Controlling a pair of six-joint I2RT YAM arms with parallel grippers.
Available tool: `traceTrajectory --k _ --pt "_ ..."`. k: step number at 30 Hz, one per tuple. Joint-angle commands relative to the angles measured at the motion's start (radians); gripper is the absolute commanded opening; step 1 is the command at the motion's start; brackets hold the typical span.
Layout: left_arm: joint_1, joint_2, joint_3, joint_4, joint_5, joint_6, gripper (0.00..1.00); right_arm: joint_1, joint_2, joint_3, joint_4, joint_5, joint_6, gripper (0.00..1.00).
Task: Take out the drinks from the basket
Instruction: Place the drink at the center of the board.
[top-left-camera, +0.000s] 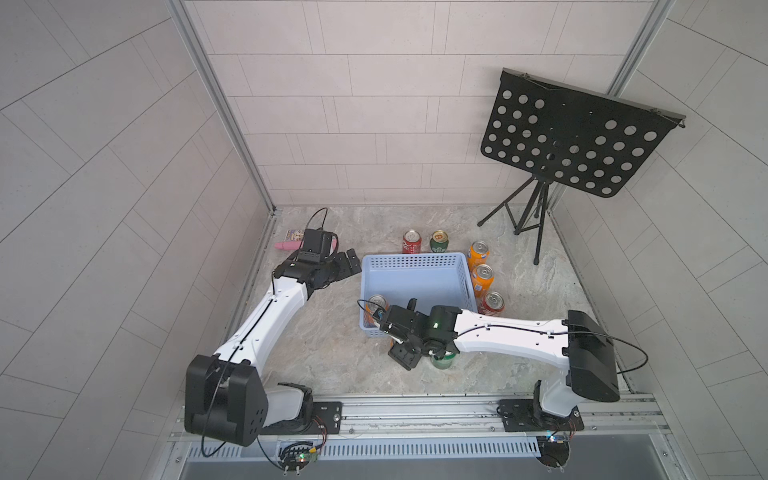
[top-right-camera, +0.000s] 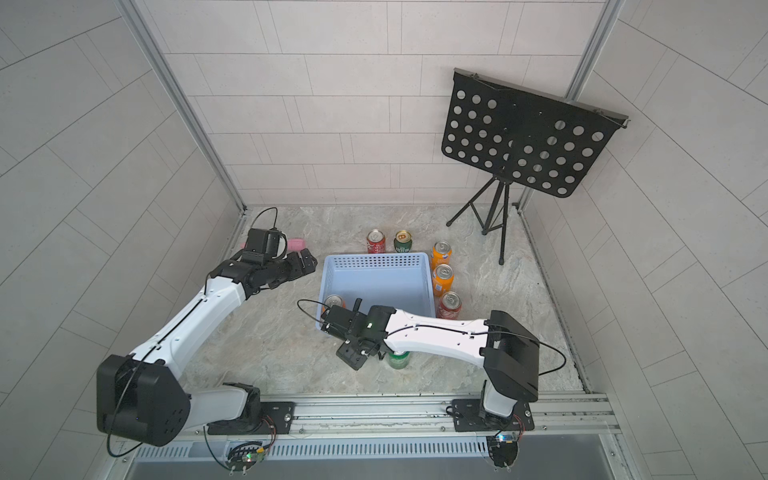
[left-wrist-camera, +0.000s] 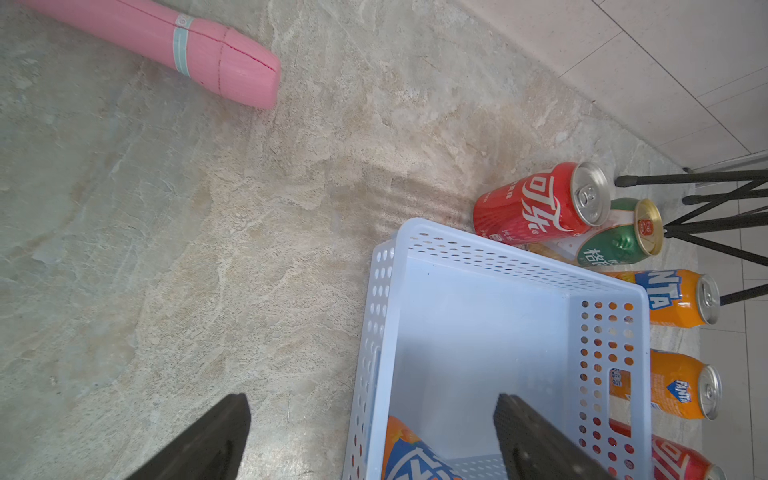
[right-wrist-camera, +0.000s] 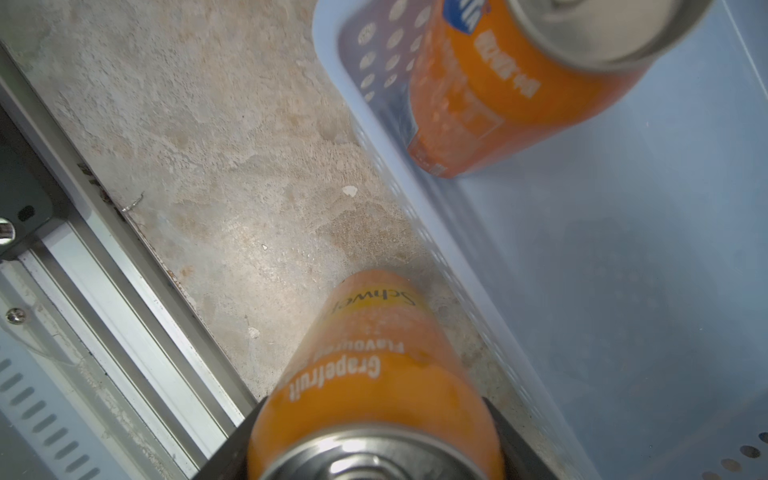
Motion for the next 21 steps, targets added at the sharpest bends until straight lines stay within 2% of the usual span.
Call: traceTrajectory --k 1,7,14,21 --pt "0.006 -0.017 -0.009 -0.005 -0.002 0.022 1.0 0.013 0.016 0.028 0.021 0.036 -0.012 0.19" --pt "0.01 -0.027 -0.01 -0.017 -0.03 0.022 1.0 0.017 0.037 0.036 0.022 0.014 -0.008 0.27" --pt "0.012 -0.028 -0.007 -0.026 -0.038 0.022 1.0 0.022 0.024 0.043 0.009 0.003 -0.012 0.55" --pt "0.012 -0.024 -0.008 -0.025 -0.032 0.014 1.0 0.024 -0.003 0.042 0.002 -0.011 -0.01 0.71"
